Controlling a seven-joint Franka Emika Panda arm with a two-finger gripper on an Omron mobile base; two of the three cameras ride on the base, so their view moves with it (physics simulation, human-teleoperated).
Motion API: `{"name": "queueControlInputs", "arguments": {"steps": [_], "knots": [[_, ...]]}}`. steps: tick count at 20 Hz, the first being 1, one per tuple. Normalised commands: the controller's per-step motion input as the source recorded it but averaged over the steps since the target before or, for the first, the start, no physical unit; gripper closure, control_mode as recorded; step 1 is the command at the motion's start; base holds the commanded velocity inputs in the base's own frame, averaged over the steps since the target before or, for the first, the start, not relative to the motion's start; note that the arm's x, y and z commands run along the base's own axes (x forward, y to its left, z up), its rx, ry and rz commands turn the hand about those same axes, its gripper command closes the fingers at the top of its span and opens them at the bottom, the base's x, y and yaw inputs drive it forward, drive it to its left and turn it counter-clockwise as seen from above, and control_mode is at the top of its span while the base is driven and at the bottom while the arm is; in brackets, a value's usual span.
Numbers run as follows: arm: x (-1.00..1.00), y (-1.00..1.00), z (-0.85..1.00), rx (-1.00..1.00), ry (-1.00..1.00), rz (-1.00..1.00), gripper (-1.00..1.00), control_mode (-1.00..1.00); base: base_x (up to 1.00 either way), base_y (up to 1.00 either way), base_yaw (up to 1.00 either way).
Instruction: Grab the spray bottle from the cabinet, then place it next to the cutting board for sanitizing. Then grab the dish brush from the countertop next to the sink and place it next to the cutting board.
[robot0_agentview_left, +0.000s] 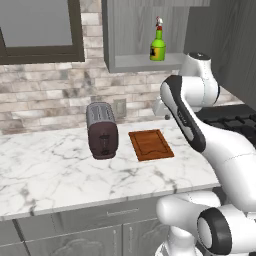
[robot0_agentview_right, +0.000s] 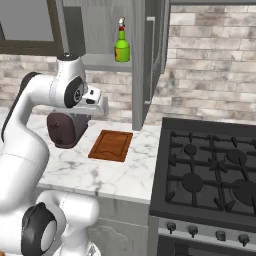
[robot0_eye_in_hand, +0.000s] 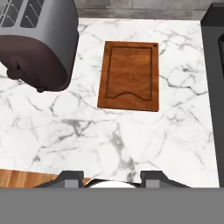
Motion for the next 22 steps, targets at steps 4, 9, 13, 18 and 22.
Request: {"name": "queueControlInputs", "arguments": {"steps": [4, 9, 13, 18, 22], "knots": [[-0.34, 0.00, 0.00, 0.00, -0.01, 0.00, -1.00, -1.00, 0.00, 0.00, 0.00], [-0.54, 0.00, 0.00, 0.00, -0.04, 0.00, -1.00, -1.00, 0.00, 0.00, 0.00], [-0.64, 0.00, 0.13, 0.00, -0.30, 0.00, -1.00, -1.00, 0.00, 0.00, 0.00], [-0.54, 0.00, 0.41, 0.00, -0.42, 0.00, -1.00, -1.00, 0.00, 0.00, 0.00], [-0.36, 0.00, 0.62, 0.00, -0.42, 0.00, -1.00, -1.00, 0.00, 0.00, 0.00]]}}
